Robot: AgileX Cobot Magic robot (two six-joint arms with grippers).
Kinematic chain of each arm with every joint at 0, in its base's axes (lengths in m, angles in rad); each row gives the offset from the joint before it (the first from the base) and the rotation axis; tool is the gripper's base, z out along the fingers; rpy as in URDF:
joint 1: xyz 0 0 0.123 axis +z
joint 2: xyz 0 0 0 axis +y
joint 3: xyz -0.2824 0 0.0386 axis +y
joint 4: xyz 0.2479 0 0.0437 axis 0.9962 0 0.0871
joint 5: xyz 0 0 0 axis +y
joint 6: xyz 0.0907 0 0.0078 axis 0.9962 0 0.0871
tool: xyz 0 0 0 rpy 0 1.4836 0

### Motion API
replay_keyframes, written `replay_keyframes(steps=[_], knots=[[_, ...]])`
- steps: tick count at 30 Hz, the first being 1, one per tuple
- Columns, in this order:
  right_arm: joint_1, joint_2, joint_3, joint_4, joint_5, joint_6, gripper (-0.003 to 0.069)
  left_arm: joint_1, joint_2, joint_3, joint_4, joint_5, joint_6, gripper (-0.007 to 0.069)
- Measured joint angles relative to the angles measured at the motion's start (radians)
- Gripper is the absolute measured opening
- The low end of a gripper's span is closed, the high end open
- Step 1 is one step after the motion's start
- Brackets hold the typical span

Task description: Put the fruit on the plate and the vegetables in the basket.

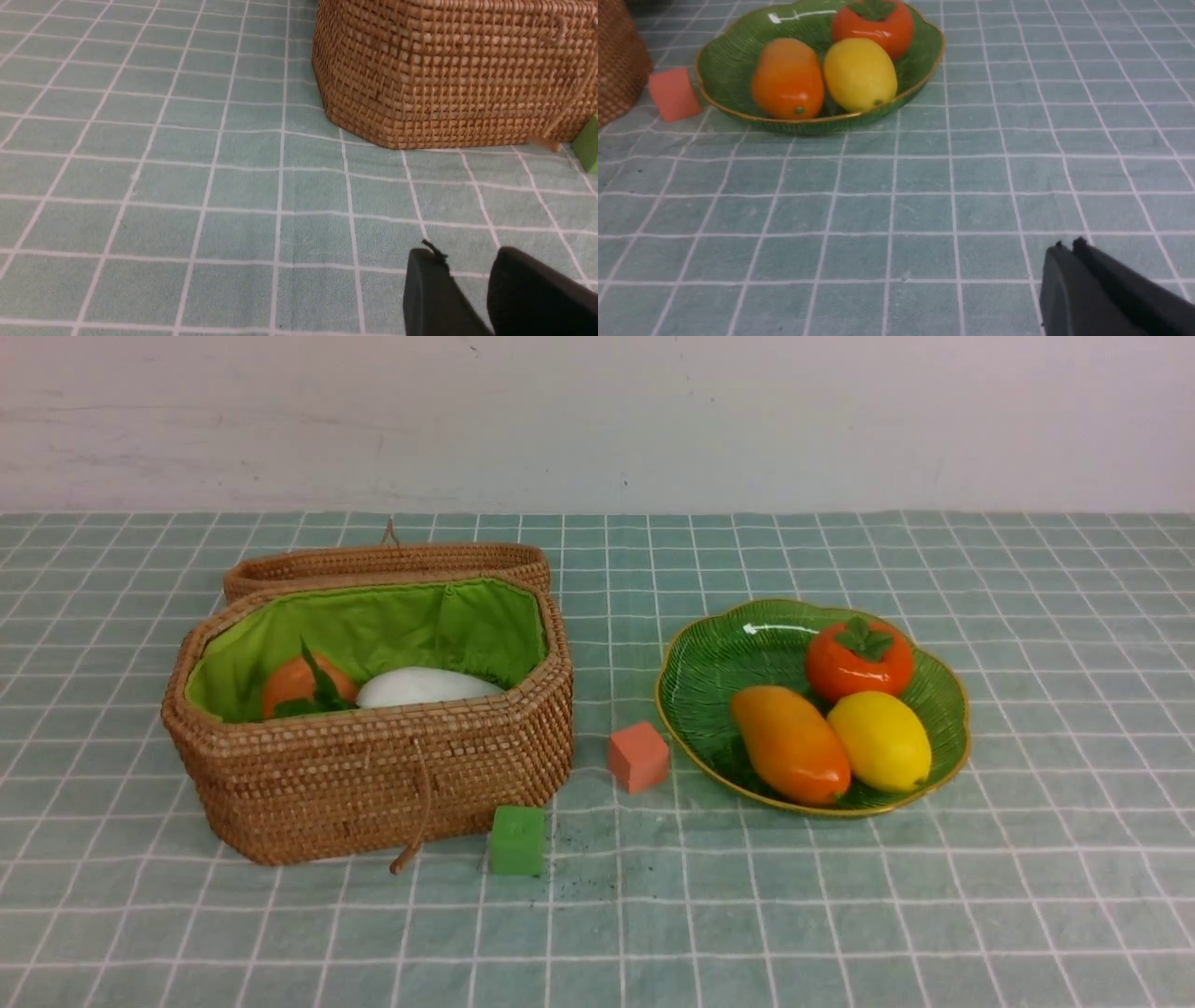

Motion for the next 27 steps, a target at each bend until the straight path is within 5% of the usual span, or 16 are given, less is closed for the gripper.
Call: replay_keyframes(steps=[27], knots=[[-0.018, -0.023, 0.098, 0.001, -0.096, 0.0, 0.002, 0.0, 0.0, 0.001, -0.001, -0.002, 0.0, 0.0218]])
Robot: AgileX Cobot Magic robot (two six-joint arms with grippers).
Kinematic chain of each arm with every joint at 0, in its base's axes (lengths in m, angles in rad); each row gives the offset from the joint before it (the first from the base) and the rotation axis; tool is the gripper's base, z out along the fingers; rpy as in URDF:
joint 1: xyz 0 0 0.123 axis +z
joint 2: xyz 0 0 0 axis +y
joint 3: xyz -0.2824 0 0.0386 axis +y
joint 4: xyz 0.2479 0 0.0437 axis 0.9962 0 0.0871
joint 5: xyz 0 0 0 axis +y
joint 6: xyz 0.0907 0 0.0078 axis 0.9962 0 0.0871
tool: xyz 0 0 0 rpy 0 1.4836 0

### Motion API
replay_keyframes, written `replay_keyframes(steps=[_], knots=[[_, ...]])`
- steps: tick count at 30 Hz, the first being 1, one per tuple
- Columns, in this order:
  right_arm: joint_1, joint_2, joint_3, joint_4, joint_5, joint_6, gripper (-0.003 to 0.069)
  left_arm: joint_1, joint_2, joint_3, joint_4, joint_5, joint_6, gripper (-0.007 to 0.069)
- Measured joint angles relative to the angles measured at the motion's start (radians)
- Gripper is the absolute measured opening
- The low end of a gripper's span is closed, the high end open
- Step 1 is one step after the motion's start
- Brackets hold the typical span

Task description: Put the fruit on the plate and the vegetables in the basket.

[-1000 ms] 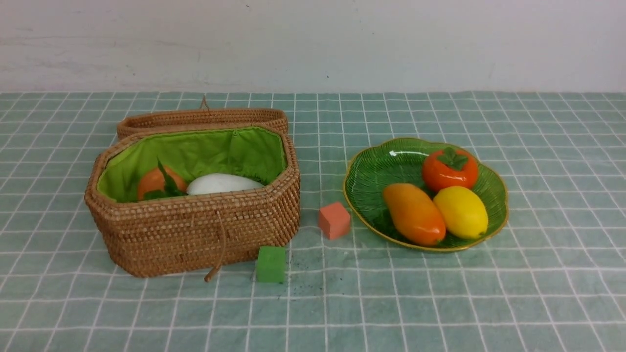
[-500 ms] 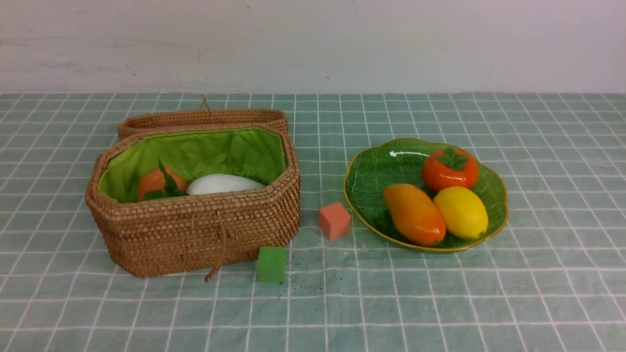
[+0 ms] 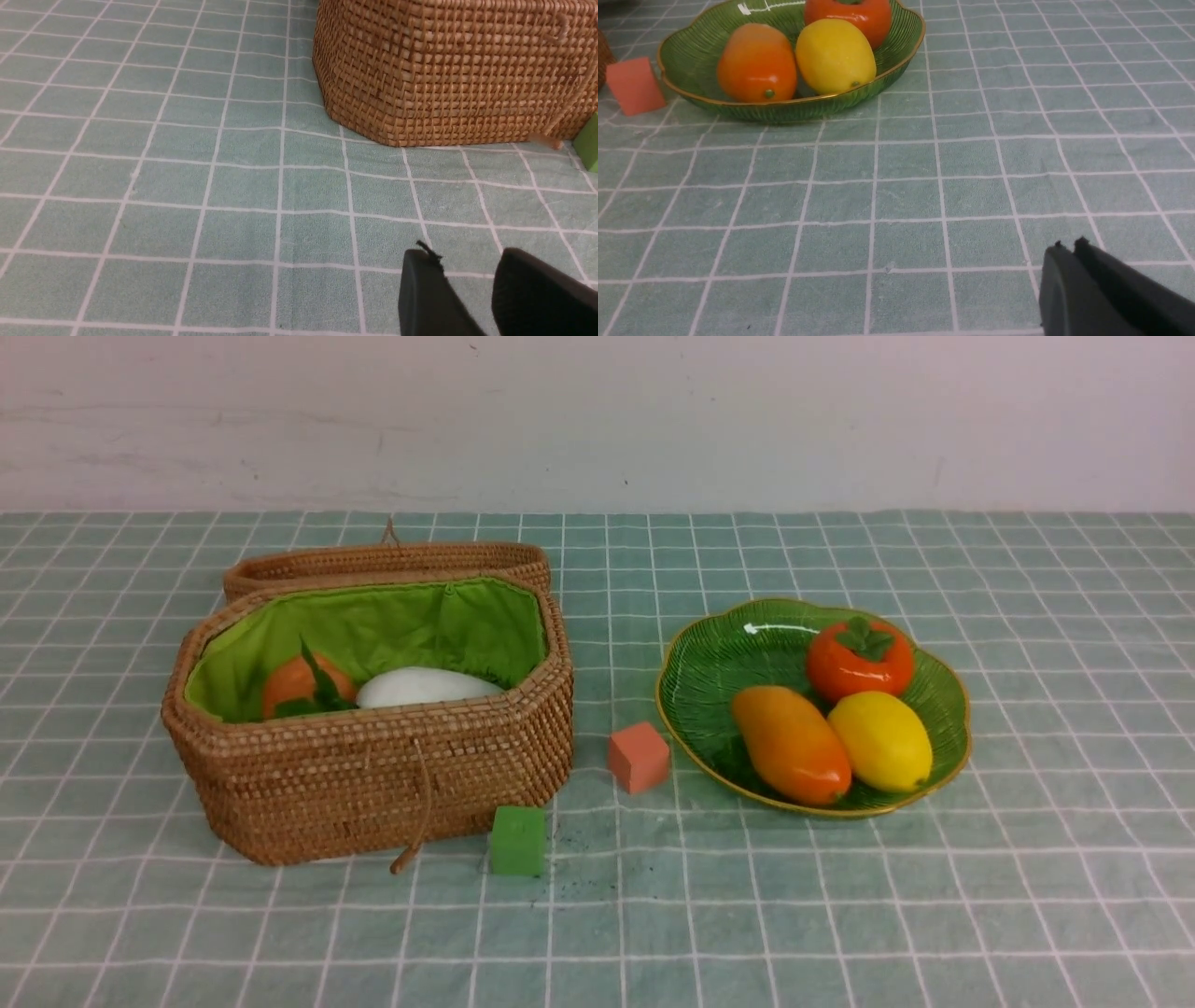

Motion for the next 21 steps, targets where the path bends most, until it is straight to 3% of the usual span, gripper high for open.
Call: replay_keyframes(steps=[21], knots=[[0.0, 0.0, 0.0, -0.001, 0.0, 0.0, 0.0036, 0.0, 0.0, 0.001, 0.0, -0.004, 0.0, 0.0237]])
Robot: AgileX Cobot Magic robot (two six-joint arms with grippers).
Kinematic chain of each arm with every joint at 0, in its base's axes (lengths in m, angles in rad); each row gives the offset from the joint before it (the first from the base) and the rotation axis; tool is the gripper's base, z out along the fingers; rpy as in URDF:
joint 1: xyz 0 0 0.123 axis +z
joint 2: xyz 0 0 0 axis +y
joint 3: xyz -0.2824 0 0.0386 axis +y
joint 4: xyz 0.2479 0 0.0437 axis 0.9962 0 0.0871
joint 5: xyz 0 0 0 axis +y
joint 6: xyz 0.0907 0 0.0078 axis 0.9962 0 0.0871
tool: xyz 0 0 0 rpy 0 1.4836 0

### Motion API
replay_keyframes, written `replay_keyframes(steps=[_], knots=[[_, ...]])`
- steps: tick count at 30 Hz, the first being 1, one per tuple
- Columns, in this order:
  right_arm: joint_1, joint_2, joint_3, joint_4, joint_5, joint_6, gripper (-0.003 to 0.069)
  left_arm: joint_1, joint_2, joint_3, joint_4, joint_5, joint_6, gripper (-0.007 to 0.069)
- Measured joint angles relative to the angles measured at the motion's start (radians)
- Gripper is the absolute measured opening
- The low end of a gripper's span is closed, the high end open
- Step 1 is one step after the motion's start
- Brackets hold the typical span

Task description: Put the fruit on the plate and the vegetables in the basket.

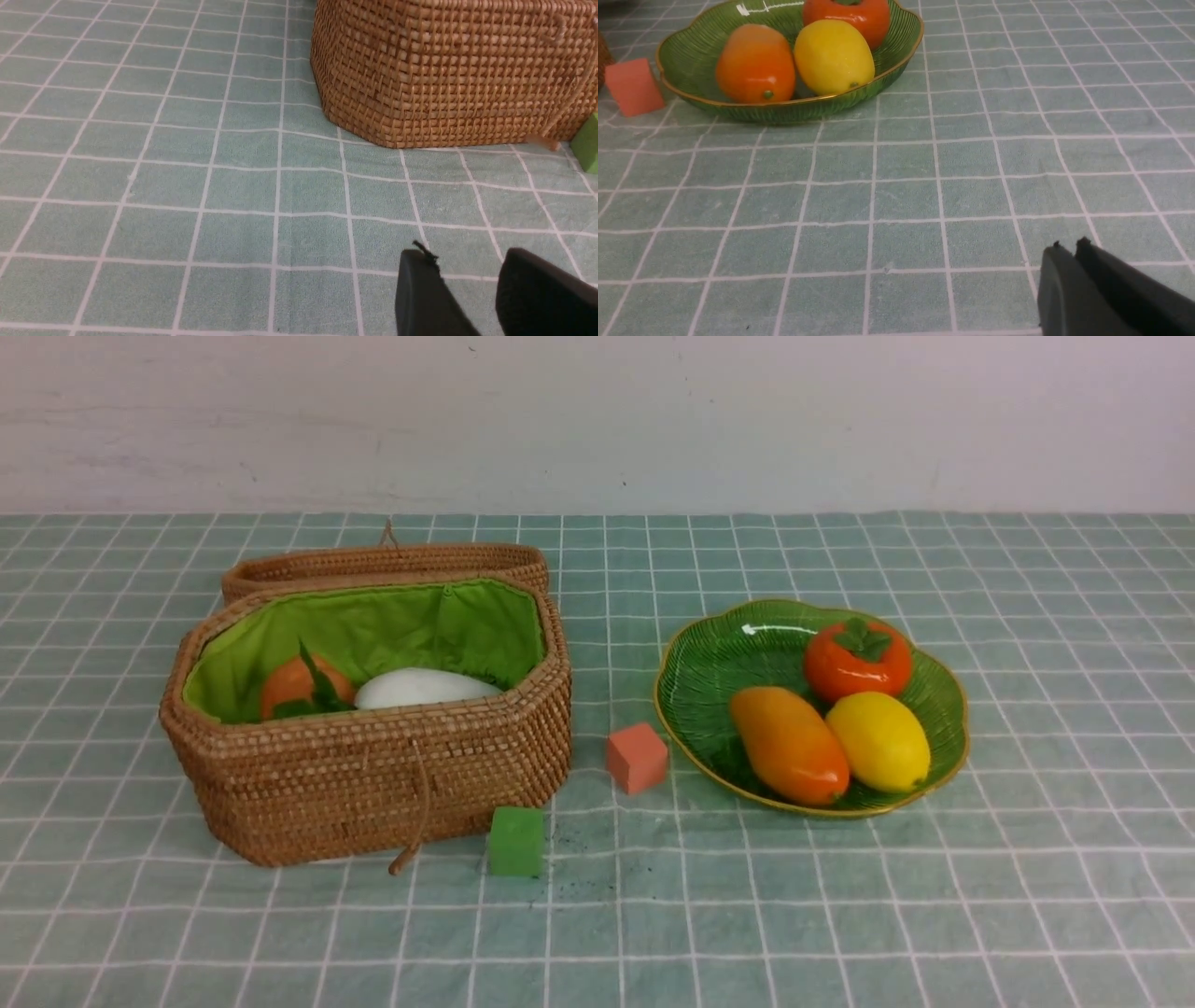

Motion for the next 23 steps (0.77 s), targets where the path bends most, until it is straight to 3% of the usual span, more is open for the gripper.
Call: replay_keyframes(steps=[23], knots=[[0.0, 0.0, 0.0, 0.0, 0.0, 0.0, 0.0064, 0.0, 0.0, 0.0, 0.0, 0.001, 0.0, 0.0237]])
